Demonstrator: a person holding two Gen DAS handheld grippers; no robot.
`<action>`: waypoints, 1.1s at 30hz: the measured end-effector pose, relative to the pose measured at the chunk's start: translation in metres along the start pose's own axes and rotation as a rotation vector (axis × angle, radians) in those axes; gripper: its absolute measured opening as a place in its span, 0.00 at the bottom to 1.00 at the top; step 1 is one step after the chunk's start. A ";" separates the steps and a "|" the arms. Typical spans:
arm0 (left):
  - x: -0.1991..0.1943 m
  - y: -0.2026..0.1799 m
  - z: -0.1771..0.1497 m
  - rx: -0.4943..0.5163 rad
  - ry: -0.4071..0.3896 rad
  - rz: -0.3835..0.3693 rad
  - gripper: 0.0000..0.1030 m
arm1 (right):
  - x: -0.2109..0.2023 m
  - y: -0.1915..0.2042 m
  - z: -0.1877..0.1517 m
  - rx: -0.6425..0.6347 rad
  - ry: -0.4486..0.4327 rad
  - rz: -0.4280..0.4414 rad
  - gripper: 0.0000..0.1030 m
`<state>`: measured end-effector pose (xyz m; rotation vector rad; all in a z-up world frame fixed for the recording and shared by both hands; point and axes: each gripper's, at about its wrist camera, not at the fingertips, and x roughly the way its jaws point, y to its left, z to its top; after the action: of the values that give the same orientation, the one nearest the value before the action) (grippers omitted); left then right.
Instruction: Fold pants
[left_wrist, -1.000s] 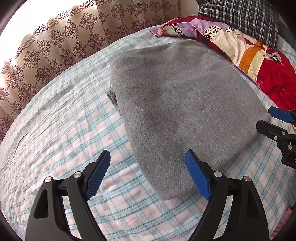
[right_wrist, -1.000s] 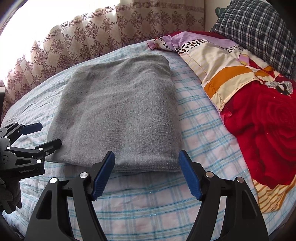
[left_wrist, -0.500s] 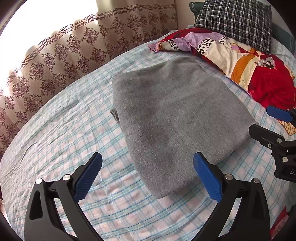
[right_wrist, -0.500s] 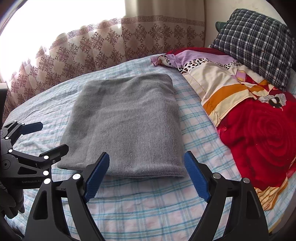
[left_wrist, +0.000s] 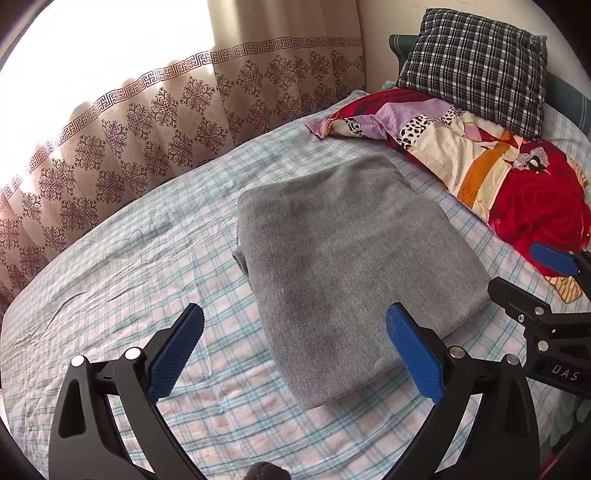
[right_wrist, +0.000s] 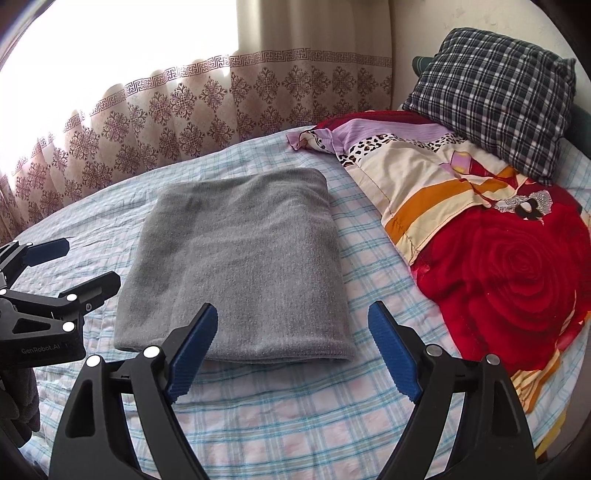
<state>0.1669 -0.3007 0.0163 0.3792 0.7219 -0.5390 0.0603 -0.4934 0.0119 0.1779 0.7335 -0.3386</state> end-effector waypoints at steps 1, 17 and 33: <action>-0.002 -0.001 0.001 -0.001 -0.005 -0.002 0.97 | -0.001 0.001 0.000 -0.003 -0.003 -0.003 0.81; 0.001 -0.002 0.002 -0.006 0.027 0.011 0.97 | -0.007 0.010 -0.002 -0.021 -0.022 -0.020 0.81; 0.000 -0.005 0.001 0.023 0.018 0.017 0.97 | -0.006 0.011 -0.002 -0.017 -0.019 -0.021 0.81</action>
<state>0.1643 -0.3051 0.0163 0.4112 0.7301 -0.5290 0.0583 -0.4814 0.0151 0.1505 0.7195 -0.3538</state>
